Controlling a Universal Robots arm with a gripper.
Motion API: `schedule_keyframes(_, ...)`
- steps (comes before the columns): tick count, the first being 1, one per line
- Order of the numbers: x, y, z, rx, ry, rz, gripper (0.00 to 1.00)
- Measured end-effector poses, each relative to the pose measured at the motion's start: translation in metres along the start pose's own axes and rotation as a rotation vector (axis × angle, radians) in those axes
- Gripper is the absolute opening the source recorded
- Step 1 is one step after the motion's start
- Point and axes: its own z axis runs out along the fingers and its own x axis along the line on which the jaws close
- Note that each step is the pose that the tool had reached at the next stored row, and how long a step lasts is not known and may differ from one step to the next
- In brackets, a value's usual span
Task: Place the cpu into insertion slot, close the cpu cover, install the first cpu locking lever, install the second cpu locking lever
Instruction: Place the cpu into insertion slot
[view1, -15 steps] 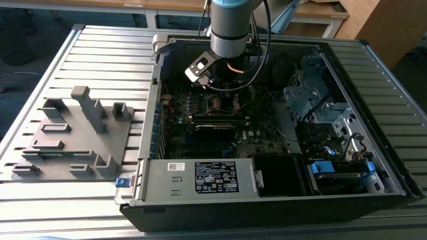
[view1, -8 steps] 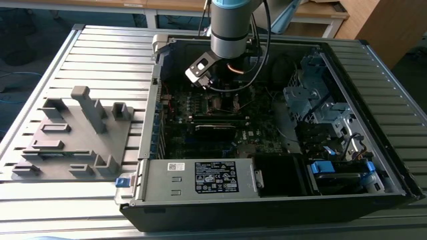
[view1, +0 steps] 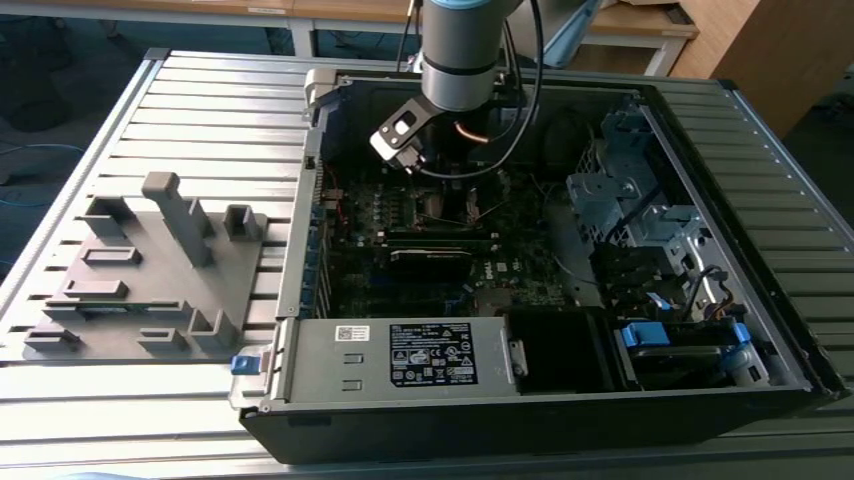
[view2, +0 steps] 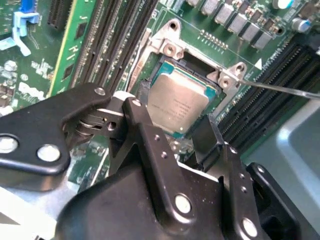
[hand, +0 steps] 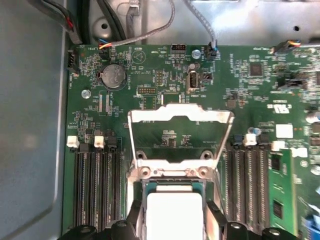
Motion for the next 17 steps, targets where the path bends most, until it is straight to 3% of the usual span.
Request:
schedule_keyframes(3,-0.0001,0.0004,-0.0063,0.0000,0.0000,0.000,0.61)
schedule_keyframes(12,-0.0001,0.0004,-0.0071,0.0000,0.0001,0.000,0.60)
schedule_keyframes(13,-0.0001,0.0004,-0.0072,0.0000,0.0001,0.000,0.53)
schedule_keyframes(14,-0.0001,0.0004,-0.0072,-0.0001,0.0001,0.000,0.53)
schedule_keyframes(17,-0.0001,0.0004,-0.0074,-0.0001,0.0001,0.000,0.35)
